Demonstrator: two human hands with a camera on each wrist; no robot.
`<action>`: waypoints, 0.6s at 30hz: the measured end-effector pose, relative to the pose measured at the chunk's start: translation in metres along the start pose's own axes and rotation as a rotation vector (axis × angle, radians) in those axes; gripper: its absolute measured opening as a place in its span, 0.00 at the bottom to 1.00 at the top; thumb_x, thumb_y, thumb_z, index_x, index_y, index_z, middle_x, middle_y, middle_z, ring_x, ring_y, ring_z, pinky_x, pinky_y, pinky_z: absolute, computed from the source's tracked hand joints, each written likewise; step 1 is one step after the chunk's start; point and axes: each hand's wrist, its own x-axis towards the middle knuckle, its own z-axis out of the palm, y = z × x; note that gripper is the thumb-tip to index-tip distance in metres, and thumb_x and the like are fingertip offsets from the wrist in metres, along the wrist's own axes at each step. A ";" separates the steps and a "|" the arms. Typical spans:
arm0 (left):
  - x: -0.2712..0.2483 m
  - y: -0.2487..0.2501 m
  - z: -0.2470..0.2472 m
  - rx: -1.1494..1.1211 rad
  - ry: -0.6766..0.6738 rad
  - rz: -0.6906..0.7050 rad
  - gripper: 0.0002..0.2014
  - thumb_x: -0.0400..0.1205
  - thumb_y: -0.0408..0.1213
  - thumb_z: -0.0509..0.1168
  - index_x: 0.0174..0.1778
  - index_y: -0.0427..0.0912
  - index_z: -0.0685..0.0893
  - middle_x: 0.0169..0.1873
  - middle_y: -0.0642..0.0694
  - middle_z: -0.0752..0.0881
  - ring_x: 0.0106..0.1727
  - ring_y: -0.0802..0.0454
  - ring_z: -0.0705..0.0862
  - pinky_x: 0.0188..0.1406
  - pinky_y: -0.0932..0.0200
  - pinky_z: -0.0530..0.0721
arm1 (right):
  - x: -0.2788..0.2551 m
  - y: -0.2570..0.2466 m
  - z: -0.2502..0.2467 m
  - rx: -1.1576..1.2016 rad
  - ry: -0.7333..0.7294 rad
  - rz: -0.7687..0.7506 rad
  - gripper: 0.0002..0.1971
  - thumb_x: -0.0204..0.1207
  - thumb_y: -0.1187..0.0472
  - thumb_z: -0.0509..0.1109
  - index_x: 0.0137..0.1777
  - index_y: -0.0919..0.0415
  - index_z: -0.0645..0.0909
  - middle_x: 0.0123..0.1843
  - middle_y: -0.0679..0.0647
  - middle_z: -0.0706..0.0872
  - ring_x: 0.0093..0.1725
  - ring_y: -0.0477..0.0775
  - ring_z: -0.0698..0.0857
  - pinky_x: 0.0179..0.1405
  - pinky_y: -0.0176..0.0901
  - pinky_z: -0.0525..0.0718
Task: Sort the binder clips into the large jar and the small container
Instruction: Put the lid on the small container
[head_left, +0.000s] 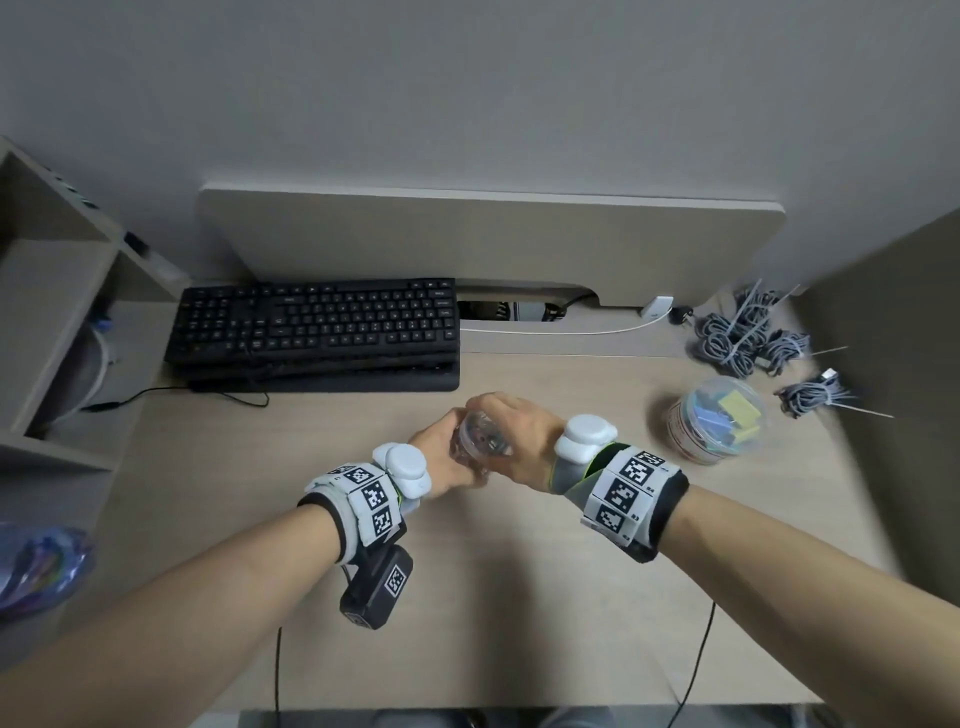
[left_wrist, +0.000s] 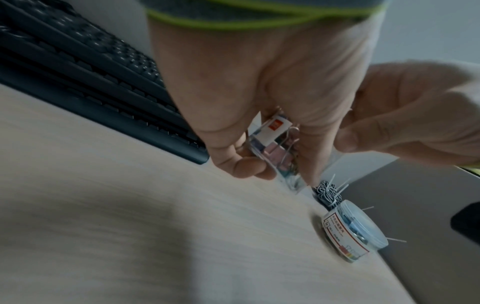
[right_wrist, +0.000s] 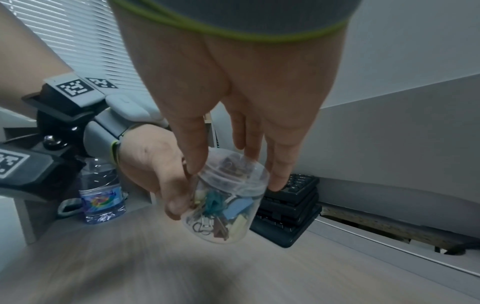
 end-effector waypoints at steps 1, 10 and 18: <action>-0.001 0.000 -0.002 -0.002 -0.003 -0.004 0.36 0.61 0.39 0.80 0.66 0.53 0.76 0.52 0.49 0.90 0.55 0.48 0.89 0.60 0.47 0.87 | 0.001 0.000 0.000 0.011 -0.004 -0.001 0.30 0.71 0.61 0.77 0.73 0.63 0.73 0.69 0.58 0.80 0.64 0.63 0.82 0.64 0.53 0.79; -0.003 0.007 0.003 0.034 0.106 0.052 0.35 0.57 0.41 0.78 0.62 0.61 0.78 0.54 0.44 0.87 0.55 0.44 0.87 0.55 0.46 0.89 | 0.007 0.001 -0.008 0.100 0.051 0.307 0.30 0.73 0.45 0.74 0.72 0.57 0.74 0.61 0.57 0.85 0.53 0.59 0.86 0.53 0.47 0.84; 0.008 0.024 0.025 0.132 0.138 0.079 0.38 0.55 0.42 0.80 0.64 0.56 0.79 0.54 0.48 0.86 0.54 0.49 0.86 0.50 0.57 0.87 | -0.005 0.018 -0.013 0.296 0.152 0.588 0.30 0.66 0.26 0.63 0.48 0.55 0.78 0.31 0.56 0.90 0.22 0.57 0.89 0.32 0.59 0.92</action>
